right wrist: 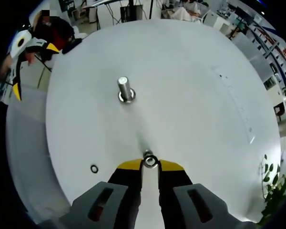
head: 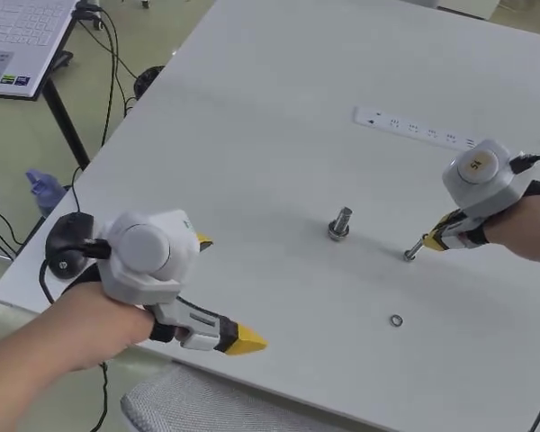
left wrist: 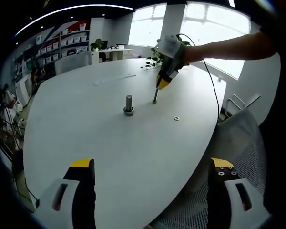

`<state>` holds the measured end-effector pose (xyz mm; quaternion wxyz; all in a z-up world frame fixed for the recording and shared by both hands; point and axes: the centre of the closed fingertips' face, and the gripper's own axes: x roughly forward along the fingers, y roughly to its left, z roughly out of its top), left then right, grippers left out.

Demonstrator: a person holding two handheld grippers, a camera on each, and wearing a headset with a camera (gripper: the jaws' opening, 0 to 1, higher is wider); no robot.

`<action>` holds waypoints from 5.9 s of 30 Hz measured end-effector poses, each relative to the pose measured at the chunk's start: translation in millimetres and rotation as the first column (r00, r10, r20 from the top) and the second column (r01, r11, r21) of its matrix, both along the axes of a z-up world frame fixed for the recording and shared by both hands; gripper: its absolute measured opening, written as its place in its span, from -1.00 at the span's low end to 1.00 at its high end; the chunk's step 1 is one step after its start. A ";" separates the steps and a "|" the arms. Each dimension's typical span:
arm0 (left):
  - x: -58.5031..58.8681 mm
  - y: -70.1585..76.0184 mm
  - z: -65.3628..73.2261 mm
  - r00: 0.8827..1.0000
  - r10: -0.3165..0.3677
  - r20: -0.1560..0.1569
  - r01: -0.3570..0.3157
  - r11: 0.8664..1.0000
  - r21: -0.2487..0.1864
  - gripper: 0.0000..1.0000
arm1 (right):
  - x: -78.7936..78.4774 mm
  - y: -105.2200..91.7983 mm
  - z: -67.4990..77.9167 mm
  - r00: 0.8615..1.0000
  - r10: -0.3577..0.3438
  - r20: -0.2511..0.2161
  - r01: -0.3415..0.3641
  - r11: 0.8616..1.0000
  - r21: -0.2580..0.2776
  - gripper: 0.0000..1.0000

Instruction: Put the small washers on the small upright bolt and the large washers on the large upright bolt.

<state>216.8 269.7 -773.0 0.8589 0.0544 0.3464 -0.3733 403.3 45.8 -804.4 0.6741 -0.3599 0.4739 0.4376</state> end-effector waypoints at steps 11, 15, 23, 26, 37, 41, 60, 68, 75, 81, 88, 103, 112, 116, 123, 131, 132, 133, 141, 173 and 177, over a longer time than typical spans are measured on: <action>0.1 4.3 -3.0 1.000 -0.006 -0.012 0.007 1.000 0.014 0.88 | -0.6 0.4 -8.5 1.000 0.003 -0.017 -0.003 1.000 -0.013 -0.75; 1.7 4.2 -2.5 1.000 -0.005 -0.012 0.005 1.000 0.012 0.86 | 0.6 0.4 -10.7 1.000 0.000 -0.018 0.000 1.000 -0.014 -0.75; 1.3 3.3 -3.4 1.000 -0.008 -0.015 0.008 1.000 0.013 0.83 | -1.1 2.4 -15.2 1.000 0.014 -0.020 -0.015 1.000 -0.023 -0.75; 0.2 3.8 -3.9 1.000 -0.008 -0.019 0.009 1.000 0.015 0.81 | -1.3 2.0 -18.4 1.000 0.017 -0.022 -0.018 0.999 -0.028 -0.75; -2.5 6.9 -5.9 0.999 -0.010 -0.032 0.011 1.000 0.025 0.78 | -1.5 2.8 -32.7 0.999 0.020 -0.028 -0.021 0.999 -0.036 -0.75; -4.2 6.7 -7.7 0.999 -0.010 -0.037 0.011 1.000 0.027 0.77 | -2.1 2.5 -39.8 0.999 0.021 -0.035 -0.022 0.999 -0.040 -0.75; -2.2 16.7 -6.5 0.999 0.008 -0.050 -0.007 1.000 0.030 0.73 | -2.9 3.3 -51.9 0.998 0.035 -0.052 -0.038 0.998 -0.050 -0.74; -2.5 13.0 -9.3 0.998 0.002 -0.058 -0.001 1.000 0.026 0.71 | -3.0 2.6 -52.4 0.998 0.035 -0.055 -0.037 0.998 -0.044 -0.73; -4.3 13.3 -11.6 0.998 -0.007 -0.067 0.010 0.999 0.036 0.67 | -2.3 2.7 -53.0 0.998 0.036 -0.053 -0.038 0.998 -0.044 -0.73; -4.3 12.6 -10.2 0.998 -0.006 -0.063 0.008 0.999 0.033 0.66 | -2.0 3.2 -52.8 0.998 0.039 -0.051 -0.041 0.998 -0.040 -0.72; -7.1 11.5 -10.3 0.998 -0.009 -0.064 0.011 0.999 0.035 0.65 | -2.8 5.0 -51.7 0.997 0.049 -0.052 -0.051 0.998 -0.036 -0.61; -8.0 11.9 -5.2 0.999 -0.009 -0.046 0.011 0.999 0.034 0.66 | -5.0 3.1 -38.5 0.996 0.076 -0.048 -0.077 0.996 -0.033 -0.44; -3.2 12.0 2.4 1.000 0.004 -0.013 -0.003 0.999 0.033 0.80 | -4.1 7.9 -18.7 0.997 0.079 -0.022 -0.079 0.997 -0.009 -0.43; 2.8 15.3 5.8 0.999 0.029 0.024 -0.030 0.998 0.049 0.97 | -5.1 11.4 -7.1 0.997 0.083 -0.003 -0.083 0.997 0.006 -0.44; 0.2 8.8 10.7 1.000 0.009 0.022 -0.010 0.999 0.034 0.99 | -9.7 7.9 -0.1 0.997 0.077 -0.004 -0.077 0.997 0.004 -0.42; -7.8 5.3 5.6 1.000 -0.012 -0.001 0.012 0.999 0.043 0.99 | -22.2 3.5 8.4 0.997 0.074 0.010 -0.074 0.997 0.005 -0.36; -8.8 4.7 5.3 1.000 -0.015 -0.001 0.015 0.999 0.043 0.99 | -24.2 3.4 9.8 0.998 0.069 0.013 -0.069 0.998 0.013 -0.36; -9.5 4.0 5.7 1.000 -0.016 -0.001 0.016 0.999 0.042 0.99 | -25.7 3.2 10.5 0.998 0.067 0.014 -0.067 0.998 0.017 -0.36; -10.4 1.4 3.0 1.000 -0.031 -0.001 0.031 0.998 0.047 0.97 | -46.9 -5.2 8.4 0.997 0.074 0.007 -0.074 0.997 0.017 -0.36; -10.4 3.4 5.9 0.996 -0.092 0.008 0.091 0.995 0.040 0.87 | -115.6 4.2 -29.7 0.994 0.076 -0.077 -0.073 0.997 0.030 -0.30; -9.6 1.9 8.7 0.995 -0.101 0.020 0.101 0.994 0.039 0.82 | -113.6 3.0 -40.1 0.995 0.078 -0.065 -0.076 0.996 0.037 -0.31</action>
